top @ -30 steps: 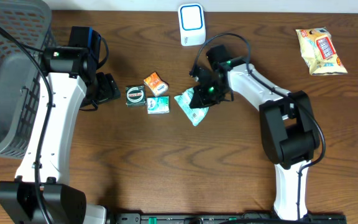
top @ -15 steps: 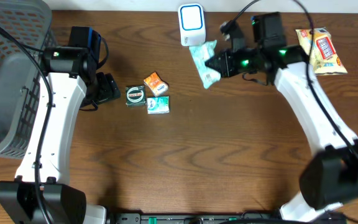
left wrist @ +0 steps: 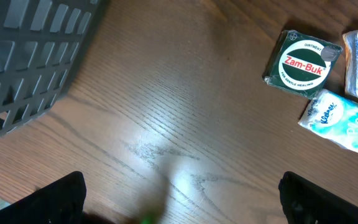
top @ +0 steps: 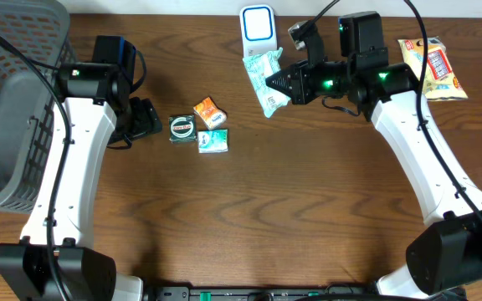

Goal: Scan the item barcode

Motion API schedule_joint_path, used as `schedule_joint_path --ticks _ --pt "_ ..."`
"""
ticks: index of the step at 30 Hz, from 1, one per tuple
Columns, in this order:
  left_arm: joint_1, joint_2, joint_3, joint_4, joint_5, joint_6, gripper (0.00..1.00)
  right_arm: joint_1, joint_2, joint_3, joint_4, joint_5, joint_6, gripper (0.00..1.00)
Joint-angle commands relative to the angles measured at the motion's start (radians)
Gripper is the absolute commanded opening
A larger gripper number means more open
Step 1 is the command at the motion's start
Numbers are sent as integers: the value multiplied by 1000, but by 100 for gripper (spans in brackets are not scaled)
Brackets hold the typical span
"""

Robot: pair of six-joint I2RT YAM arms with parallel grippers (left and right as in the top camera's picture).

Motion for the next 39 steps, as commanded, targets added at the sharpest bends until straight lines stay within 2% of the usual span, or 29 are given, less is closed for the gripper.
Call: schedule_joint_path --ticks 1,16,19,22,27,31,39 --pt "3 6 -2 -4 -9 -6 98 5 -5 7 3 -33 34 1" --pt "3 6 -2 -4 -9 -6 97 8 7 -5 -4 -31 45 1" --pt "3 6 -2 -4 -9 -6 98 11 11 -7 -17 29 45 1" --pt "3 6 -2 -4 -9 -6 98 24 11 -7 -71 262 45 1" --pt "3 6 -2 -4 -9 -6 98 76 27 -9 -183 813 104 1" --pt "3 6 -2 -4 -9 -6 98 129 75 -21 -238 1175 136 1" --pt "3 6 -2 -4 -9 -6 98 210 276 -33 -343 1563 206 1"
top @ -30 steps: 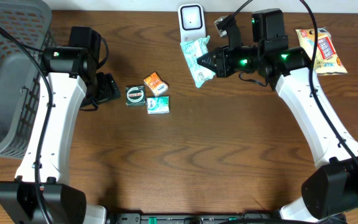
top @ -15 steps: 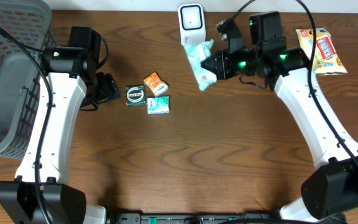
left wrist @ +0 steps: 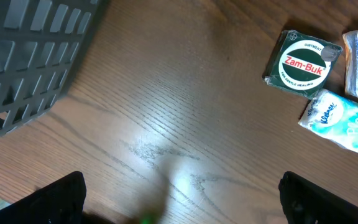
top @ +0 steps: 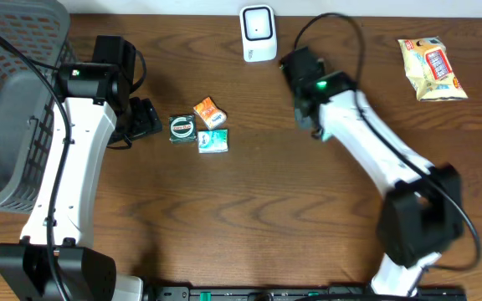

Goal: Scan the item barcode

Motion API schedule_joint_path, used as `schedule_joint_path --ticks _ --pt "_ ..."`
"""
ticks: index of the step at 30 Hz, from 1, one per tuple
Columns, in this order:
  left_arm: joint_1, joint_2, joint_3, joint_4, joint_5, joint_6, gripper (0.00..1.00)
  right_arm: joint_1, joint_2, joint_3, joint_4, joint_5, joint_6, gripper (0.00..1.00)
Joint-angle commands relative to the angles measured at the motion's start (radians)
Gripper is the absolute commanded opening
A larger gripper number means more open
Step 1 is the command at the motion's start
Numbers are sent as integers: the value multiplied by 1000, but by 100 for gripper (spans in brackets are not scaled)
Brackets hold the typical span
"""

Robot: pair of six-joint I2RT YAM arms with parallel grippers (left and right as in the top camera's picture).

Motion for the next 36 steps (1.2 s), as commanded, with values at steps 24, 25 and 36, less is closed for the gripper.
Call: schedule_joint_path --ticks 24,25,36 --pt "3 6 -2 -4 -9 -6 97 309 204 45 -153 -118 75 31" --pt "3 6 -2 -4 -9 -6 97 308 204 65 -179 -115 75 32" --pt "3 6 -2 -4 -9 -6 97 111 204 212 -349 -155 74 65"
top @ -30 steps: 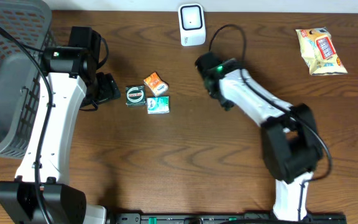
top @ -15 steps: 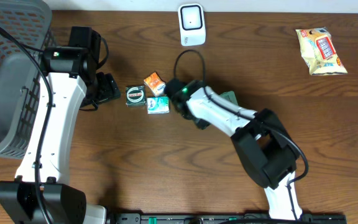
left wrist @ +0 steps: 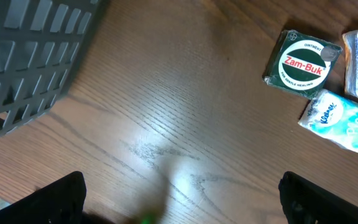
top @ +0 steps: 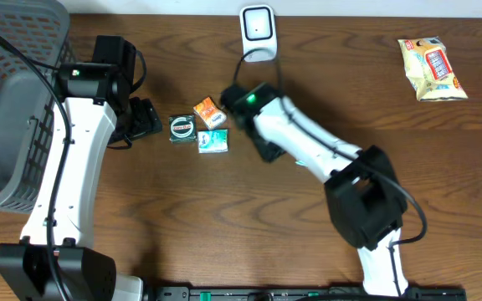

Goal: Scan the item barcode

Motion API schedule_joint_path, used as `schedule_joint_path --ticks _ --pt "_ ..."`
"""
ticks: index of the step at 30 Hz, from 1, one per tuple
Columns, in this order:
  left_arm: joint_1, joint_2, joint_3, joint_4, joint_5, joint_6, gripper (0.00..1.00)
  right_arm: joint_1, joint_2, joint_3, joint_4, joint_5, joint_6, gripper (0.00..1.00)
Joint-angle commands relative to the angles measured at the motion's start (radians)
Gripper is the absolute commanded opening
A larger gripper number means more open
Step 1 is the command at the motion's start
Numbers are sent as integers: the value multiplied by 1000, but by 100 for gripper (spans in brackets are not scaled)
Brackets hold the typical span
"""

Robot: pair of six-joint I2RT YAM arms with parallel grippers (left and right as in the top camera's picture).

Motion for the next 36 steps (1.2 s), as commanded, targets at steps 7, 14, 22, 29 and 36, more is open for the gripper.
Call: schedule_joint_path --ticks 7,14,22,29,36 --pt "3 6 -2 -4 -9 -6 98 -221 -4 -58 74 -287 -76 57" --pt "3 6 -2 -4 -9 -6 98 -279 -4 -160 206 -413 -103 53" --pt "3 6 -2 -4 -9 -6 98 -271 -4 -206 256 -413 -103 17" --pt "3 6 -2 -4 -9 -6 98 -269 -4 -46 267 -414 -93 1" --pt "3 6 -2 -4 -9 -6 98 -254 -4 103 589 -414 -48 1"
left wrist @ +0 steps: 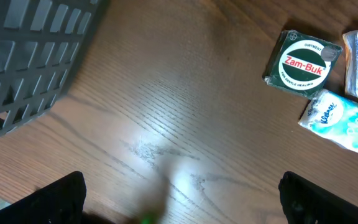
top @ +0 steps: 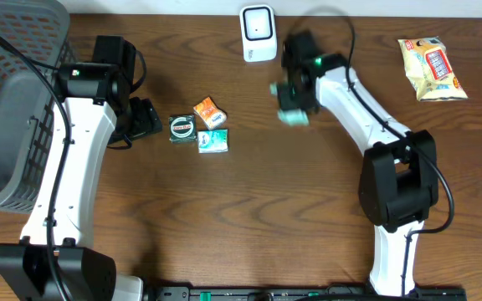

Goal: Scan the item barcode

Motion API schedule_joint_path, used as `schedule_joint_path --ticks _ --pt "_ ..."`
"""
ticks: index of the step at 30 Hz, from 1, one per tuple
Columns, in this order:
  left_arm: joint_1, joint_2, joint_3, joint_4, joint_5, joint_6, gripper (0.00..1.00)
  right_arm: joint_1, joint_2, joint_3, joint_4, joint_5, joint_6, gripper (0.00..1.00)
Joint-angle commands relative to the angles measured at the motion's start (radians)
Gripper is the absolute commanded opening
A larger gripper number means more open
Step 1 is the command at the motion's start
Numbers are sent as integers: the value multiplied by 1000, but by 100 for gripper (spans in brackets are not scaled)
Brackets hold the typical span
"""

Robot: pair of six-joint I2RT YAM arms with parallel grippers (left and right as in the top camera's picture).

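Observation:
The white barcode scanner stands at the table's far edge. Just below and to its right, my right gripper is motion-blurred, with a pale green packet at its tip, apparently shut on it. My left gripper hangs over bare wood left of the small items. Its dark fingertips are spread wide with nothing between them; it is open.
A green Zam-Buk tin, an orange packet and a Kleenex pack lie together mid-left. A grey basket fills the left edge. A yellow snack bag lies at the far right.
My right arm was by the small items at mid-left; it is now below and right of the scanner, with the pale green packet showing at its tip. The left arm has not moved.
My right gripper first held the pale green packet just below the scanner. Then its wrist stood right of the scanner with the packet out of sight, then beside the small items. Now it is back near the scanner with the packet. The left arm stayed still throughout.

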Motion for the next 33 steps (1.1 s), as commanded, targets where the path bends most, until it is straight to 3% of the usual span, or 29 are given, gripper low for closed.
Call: schedule_joint_path --ticks 1,8,13,20,33 --pt "3 6 -2 -4 -9 -6 98 13 -2 43 154 -6 52 1" --pt "3 6 -2 -4 -9 -6 98 34 51 43 582 2 55 1" --pt "3 6 -2 -4 -9 -6 98 34 129 55 762 2 56 1" --pt "3 6 -2 -4 -9 -6 98 34 268 194 760 68 -10 1" --pt "3 6 -2 -4 -9 -6 98 33 277 323 695 197 -97 1"
